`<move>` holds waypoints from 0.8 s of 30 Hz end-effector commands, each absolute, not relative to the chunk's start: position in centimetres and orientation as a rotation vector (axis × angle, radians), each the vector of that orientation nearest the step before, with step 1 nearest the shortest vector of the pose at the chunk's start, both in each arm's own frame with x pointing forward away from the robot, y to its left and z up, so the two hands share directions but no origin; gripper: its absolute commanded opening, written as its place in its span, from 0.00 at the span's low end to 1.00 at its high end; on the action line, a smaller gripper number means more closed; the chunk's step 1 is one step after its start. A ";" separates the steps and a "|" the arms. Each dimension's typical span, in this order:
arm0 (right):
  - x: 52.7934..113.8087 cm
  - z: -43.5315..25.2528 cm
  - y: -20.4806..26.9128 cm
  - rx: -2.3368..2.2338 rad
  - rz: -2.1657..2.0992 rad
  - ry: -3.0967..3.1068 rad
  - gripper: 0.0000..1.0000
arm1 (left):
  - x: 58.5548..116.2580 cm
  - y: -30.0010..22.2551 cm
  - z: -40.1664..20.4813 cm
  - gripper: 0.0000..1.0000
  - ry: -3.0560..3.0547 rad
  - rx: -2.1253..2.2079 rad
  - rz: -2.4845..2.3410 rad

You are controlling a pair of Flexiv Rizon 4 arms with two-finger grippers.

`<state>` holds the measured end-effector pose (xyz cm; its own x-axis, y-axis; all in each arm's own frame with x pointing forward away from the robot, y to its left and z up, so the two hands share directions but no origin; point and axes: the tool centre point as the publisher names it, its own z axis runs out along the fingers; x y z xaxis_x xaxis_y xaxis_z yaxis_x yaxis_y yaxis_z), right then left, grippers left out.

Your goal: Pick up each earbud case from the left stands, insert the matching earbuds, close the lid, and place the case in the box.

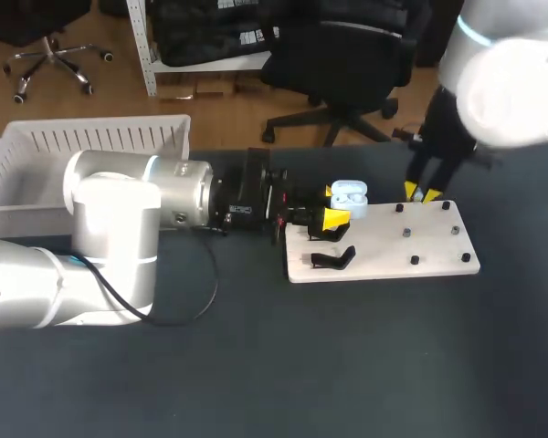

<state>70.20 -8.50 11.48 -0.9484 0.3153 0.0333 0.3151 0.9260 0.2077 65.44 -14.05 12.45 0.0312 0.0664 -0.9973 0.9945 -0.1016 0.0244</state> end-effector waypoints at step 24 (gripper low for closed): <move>63.4 23.2 1.7 0.257 0.297 3.196 0.00 | 65.4 -14.1 12.3 0.00 1.185 1.342 -1.225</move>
<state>62.81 0.76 23.28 -0.9850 0.1493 0.0865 0.1640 0.9658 0.2008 65.44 -14.05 12.45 0.0312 0.0663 -0.9973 0.9945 -0.1016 0.0244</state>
